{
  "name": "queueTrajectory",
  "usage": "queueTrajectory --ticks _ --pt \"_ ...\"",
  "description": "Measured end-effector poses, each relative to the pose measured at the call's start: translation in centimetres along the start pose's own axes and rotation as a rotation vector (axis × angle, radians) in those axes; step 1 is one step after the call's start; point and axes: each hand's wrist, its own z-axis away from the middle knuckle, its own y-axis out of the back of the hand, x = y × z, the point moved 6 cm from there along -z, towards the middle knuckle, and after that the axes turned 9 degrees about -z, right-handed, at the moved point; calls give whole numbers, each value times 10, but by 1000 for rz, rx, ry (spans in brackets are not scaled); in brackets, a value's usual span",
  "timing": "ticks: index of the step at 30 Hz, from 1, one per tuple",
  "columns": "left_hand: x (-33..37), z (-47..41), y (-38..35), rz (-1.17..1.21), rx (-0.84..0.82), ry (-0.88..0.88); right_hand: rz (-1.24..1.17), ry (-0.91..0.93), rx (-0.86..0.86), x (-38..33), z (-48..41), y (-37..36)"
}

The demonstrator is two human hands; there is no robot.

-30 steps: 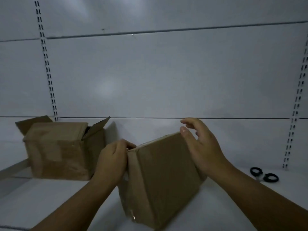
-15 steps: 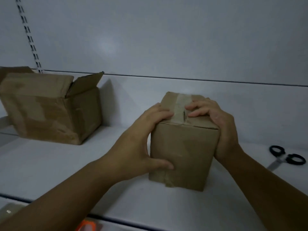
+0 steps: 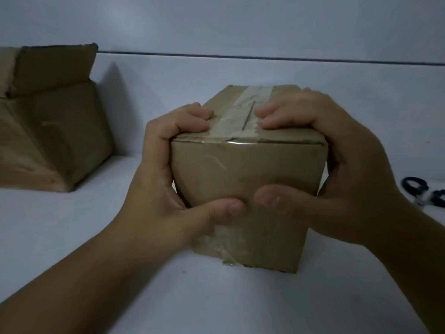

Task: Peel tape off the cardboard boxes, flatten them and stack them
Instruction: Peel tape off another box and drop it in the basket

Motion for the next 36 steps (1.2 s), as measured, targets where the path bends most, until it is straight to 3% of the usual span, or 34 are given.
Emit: queueTrajectory --ticks 4,10,15,21,26,31,36 --pt "-3 3 4 116 -14 58 -27 184 213 -16 39 0" --pt "-6 5 8 114 -46 128 -37 203 270 -22 44 -5" --pt "-5 3 9 -47 -47 87 -11 246 300 -23 49 -4" --pt "-3 3 12 -16 -12 103 12 301 356 -25 49 -3" --pt "0 3 14 -31 34 105 -156 277 331 -21 49 -1" --pt "2 4 18 -51 57 104 43 351 172 -26 46 8" --pt "3 8 24 -141 8 152 50 345 239 -28 49 8"
